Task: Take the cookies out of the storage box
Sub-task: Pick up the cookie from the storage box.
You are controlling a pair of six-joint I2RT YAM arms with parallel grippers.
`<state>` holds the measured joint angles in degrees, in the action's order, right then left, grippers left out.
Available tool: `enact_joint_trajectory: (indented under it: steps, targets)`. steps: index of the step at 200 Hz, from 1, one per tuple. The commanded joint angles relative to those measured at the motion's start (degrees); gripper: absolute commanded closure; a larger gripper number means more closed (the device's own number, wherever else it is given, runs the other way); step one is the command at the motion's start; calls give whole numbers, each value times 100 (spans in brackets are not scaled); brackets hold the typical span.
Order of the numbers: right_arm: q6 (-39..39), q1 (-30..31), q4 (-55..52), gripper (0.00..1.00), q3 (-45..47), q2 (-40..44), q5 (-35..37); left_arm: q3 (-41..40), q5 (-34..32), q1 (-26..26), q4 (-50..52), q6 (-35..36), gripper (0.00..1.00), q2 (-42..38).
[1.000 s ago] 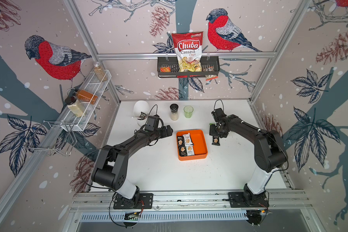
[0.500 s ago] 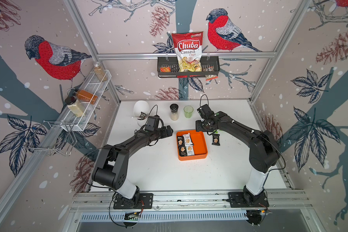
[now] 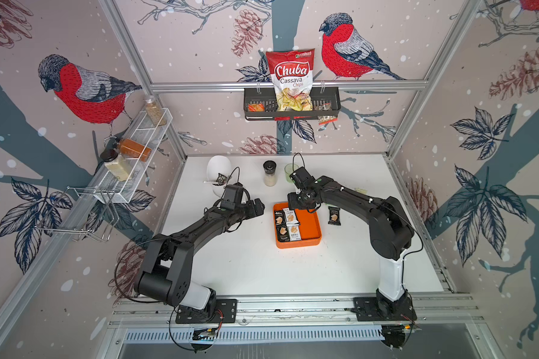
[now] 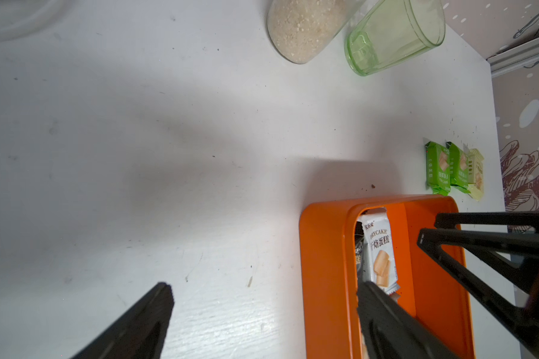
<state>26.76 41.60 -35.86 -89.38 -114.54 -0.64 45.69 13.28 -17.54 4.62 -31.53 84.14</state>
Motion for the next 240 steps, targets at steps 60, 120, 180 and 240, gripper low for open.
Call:
enact_joint_trajectory:
  steps: [60, 120, 180, 240]
  targets:
    - [-31, 252, -43, 34, -157, -389, -62, -25, -62, 63, -67, 33, 4, -143]
    - [-18, 278, -106, 36, -147, -510, 12, -73, -67, 101, -5, 75, 4, -253]
    - [-29, 304, -327, 38, -211, -656, 301, -144, -89, 112, -18, 47, 4, -323]
    - [-37, 331, -413, 39, -245, -647, 447, -166, -72, 128, -67, 12, 4, -328]
